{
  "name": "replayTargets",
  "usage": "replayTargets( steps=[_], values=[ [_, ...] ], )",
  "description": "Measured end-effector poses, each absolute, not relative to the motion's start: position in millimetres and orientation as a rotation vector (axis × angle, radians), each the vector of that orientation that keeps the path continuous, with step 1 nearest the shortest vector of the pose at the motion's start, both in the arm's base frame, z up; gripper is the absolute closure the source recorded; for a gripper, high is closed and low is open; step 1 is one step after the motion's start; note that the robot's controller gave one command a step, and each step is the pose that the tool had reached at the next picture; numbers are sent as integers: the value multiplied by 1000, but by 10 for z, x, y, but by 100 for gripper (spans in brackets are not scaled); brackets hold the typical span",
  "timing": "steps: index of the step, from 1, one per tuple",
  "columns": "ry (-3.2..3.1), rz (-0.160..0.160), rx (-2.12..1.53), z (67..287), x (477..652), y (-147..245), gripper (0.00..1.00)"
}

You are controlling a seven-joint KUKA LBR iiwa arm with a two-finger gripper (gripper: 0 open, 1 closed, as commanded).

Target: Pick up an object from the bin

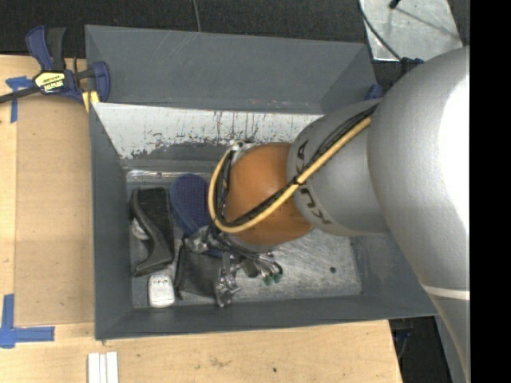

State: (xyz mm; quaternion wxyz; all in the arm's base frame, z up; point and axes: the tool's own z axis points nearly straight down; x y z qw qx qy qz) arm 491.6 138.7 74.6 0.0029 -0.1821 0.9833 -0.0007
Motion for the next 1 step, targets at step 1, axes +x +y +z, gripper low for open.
replayTargets(
  steps=[1],
  values=[
    [3086,0,-574,761,4925,1386,0]
  ],
)
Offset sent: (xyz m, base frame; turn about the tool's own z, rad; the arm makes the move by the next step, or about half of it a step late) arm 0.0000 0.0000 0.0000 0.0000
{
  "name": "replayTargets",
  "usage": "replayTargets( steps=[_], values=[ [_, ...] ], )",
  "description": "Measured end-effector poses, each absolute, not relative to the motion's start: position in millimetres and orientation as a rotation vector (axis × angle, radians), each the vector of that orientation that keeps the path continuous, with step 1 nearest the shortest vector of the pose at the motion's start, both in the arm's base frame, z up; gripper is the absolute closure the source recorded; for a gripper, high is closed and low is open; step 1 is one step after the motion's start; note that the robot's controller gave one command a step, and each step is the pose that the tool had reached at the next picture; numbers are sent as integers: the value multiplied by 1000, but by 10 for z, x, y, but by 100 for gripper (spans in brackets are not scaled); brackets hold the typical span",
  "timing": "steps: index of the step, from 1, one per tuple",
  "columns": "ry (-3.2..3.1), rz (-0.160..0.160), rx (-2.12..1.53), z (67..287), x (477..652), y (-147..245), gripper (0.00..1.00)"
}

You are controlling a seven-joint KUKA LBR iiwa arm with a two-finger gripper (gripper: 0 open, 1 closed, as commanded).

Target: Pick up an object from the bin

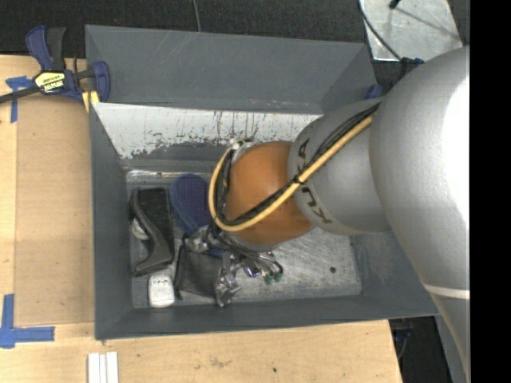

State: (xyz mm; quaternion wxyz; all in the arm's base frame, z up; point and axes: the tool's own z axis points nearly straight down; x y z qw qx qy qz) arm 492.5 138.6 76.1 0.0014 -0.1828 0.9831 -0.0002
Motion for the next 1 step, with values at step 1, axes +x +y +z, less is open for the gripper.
replayTargets(
  steps=[1],
  values=[
    [3074,4,-571,796,4970,1408,100]
  ],
)
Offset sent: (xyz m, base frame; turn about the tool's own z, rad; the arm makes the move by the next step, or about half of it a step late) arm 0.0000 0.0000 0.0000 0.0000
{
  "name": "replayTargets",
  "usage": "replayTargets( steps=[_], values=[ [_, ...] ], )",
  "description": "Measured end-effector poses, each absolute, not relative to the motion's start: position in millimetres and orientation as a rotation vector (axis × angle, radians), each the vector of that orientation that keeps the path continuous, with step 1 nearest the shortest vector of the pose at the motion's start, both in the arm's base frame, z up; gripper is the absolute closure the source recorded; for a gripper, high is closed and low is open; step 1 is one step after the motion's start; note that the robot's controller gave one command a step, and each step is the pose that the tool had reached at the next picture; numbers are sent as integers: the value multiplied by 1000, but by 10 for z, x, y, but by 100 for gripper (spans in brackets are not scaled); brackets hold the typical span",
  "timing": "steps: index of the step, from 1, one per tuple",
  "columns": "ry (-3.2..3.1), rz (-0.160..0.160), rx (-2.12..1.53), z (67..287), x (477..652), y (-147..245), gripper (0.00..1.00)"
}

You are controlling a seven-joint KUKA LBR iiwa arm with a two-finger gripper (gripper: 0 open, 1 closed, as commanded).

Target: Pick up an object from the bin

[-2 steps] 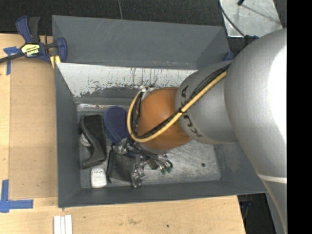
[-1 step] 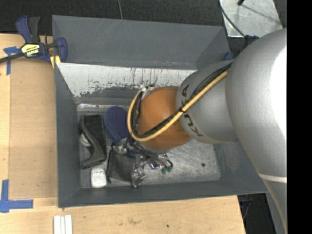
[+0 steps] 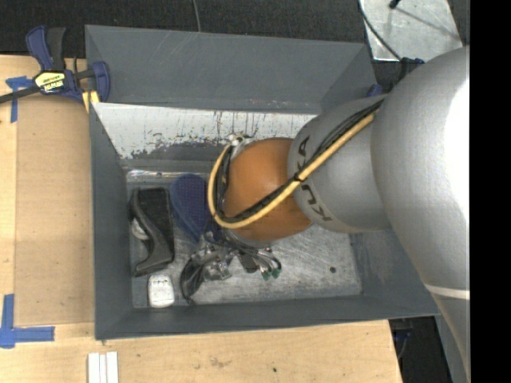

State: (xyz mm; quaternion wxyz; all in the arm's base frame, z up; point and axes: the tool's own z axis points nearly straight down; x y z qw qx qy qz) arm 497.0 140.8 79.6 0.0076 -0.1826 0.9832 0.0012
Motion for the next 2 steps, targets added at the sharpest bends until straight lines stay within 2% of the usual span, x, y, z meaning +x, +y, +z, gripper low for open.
replayTargets(
  steps=[1,2],
  values=[
    [3078,1,-572,1624,4998,1413,100],
    [3083,0,-575,1682,5010,1417,100]
  ],
)
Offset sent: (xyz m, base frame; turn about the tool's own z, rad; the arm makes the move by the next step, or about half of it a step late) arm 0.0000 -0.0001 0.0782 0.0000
